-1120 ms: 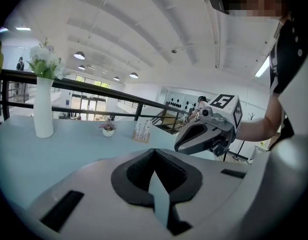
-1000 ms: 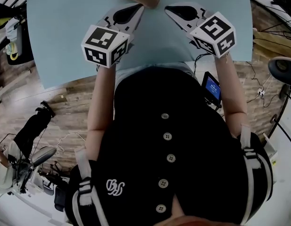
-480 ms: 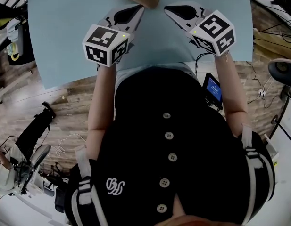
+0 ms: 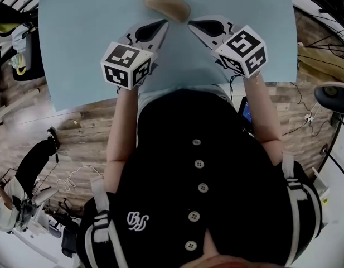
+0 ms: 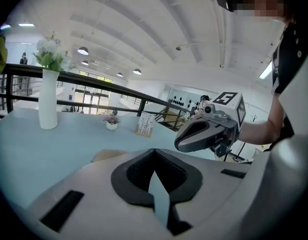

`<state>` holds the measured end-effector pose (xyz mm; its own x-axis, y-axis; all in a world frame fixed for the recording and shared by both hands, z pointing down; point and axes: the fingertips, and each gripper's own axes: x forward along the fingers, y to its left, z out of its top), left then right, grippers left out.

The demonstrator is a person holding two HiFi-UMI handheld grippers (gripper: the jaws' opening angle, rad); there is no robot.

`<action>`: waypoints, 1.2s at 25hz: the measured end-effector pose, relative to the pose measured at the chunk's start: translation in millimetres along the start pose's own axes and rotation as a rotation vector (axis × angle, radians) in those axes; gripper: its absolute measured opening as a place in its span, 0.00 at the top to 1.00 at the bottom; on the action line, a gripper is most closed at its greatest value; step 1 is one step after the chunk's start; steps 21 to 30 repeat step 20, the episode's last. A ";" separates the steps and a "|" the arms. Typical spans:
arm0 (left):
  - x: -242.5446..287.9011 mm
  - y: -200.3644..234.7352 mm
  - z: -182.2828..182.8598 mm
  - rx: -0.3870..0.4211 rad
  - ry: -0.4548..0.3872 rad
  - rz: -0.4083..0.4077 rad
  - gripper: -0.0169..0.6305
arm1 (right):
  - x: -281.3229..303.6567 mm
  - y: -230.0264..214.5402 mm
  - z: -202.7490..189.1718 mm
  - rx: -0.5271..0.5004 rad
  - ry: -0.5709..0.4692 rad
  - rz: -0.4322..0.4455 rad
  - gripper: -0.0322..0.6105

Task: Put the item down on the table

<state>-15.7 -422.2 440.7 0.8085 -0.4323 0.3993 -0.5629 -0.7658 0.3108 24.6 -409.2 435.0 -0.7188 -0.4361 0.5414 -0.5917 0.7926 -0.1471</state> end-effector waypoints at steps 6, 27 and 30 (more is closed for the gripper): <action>-5.4 7.1 -8.7 -0.022 0.011 0.015 0.96 | 9.4 -1.6 0.6 0.038 -0.023 -0.042 0.93; -8.8 -2.8 -26.8 -0.068 0.035 -0.012 0.96 | 26.1 23.4 -9.4 0.081 -0.015 -0.028 0.93; -8.8 -2.8 -26.8 -0.068 0.035 -0.012 0.96 | 26.1 23.4 -9.4 0.081 -0.015 -0.028 0.93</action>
